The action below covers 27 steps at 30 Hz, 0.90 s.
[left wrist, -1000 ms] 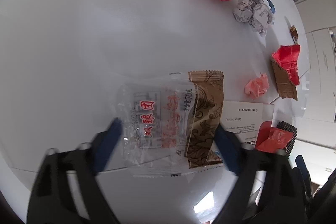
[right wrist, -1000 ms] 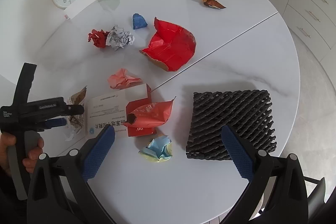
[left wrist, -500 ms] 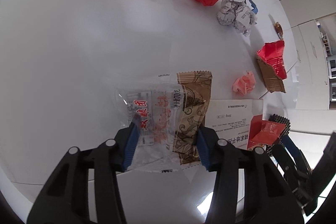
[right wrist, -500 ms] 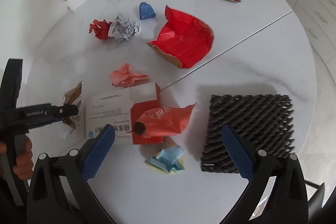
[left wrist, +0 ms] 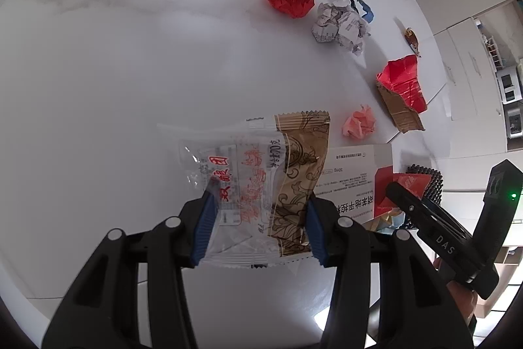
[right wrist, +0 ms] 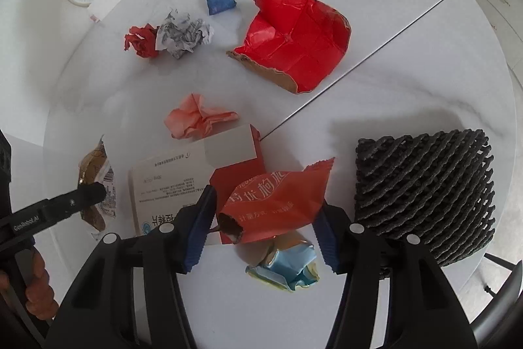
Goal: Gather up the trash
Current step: 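Grasp the red wrapper with the right tool while the left tool holds the snack wrapper, then carry both wrappers over the pink bin and open both tools to drop them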
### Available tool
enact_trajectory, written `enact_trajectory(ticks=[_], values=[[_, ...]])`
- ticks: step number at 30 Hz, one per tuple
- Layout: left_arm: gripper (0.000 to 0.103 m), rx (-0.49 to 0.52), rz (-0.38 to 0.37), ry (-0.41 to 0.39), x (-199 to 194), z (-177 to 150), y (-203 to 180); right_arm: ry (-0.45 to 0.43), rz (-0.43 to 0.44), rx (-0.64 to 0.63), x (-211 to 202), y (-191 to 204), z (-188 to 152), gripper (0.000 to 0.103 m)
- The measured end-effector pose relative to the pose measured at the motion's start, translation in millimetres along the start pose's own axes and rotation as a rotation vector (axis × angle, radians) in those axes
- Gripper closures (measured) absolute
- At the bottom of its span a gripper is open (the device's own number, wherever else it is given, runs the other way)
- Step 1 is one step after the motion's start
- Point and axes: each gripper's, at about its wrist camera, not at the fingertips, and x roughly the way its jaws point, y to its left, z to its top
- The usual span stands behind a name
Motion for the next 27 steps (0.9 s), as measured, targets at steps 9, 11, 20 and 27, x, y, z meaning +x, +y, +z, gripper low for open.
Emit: enact_trajectory(ticks=[9, 11, 20, 27], values=[[0.056, 0.114, -0.021, -0.033, -21, -8, -18, -0.086, 0.004, 0.005, -39, -4, -15, 0.049], [0.056, 0.162, -0.042, -0.035, -29, -14, -29, -0.123, 0.0, 0.027, -60, -10, -30, 0.049], [0.056, 0.396, -0.123, -0.016, -44, -65, -100, -0.208, -0.117, 0.185, -131, -70, -131, 0.049], [0.056, 0.598, -0.176, 0.063, -31, -122, -172, -0.193, -0.226, 0.35, -143, -134, -220, 0.049]])
